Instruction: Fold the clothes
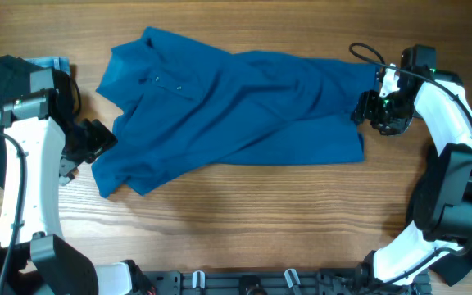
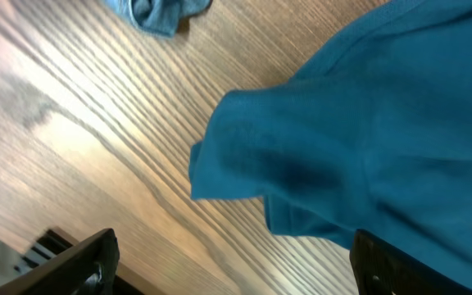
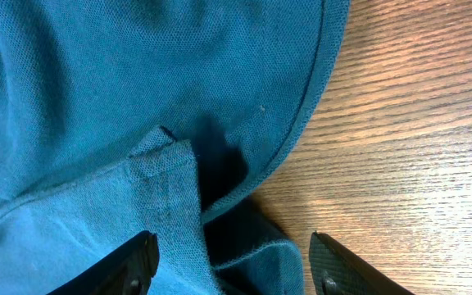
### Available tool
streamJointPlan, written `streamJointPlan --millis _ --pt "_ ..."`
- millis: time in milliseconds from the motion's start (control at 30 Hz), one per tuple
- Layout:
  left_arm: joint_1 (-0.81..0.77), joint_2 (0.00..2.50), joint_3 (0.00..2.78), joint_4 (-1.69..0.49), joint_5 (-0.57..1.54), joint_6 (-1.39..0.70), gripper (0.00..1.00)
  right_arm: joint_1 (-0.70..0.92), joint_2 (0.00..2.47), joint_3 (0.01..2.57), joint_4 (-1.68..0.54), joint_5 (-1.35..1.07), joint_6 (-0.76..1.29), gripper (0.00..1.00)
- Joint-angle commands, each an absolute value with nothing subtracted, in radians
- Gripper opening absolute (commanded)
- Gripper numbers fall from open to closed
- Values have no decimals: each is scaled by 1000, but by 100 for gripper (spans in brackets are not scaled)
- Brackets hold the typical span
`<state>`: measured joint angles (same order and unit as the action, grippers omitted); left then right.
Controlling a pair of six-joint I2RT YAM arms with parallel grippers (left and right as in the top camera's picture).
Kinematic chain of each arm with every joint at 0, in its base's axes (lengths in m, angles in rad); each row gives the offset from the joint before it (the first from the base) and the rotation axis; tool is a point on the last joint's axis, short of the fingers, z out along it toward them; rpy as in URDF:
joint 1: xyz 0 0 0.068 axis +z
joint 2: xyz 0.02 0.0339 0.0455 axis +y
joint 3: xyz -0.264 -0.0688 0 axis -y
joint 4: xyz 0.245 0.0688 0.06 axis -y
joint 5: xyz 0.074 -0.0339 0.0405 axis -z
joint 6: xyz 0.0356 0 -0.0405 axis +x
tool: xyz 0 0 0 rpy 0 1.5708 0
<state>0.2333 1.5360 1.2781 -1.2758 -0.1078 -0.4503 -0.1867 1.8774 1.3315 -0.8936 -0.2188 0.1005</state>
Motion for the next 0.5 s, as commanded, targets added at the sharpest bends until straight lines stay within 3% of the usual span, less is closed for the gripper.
streamJointPlan --millis 0,367,467 --pt "238 1597 1275 -1269 -121 -343 90 -188 1875 1327 -891 -199 107 64" --pt "238 1788 1275 -1260 -81 -310 90 -188 1875 1327 -887 -198 106 65" --pt "237 1814 1275 -1268 -44 -310 83 -188 1875 1327 -886 -198 105 65"
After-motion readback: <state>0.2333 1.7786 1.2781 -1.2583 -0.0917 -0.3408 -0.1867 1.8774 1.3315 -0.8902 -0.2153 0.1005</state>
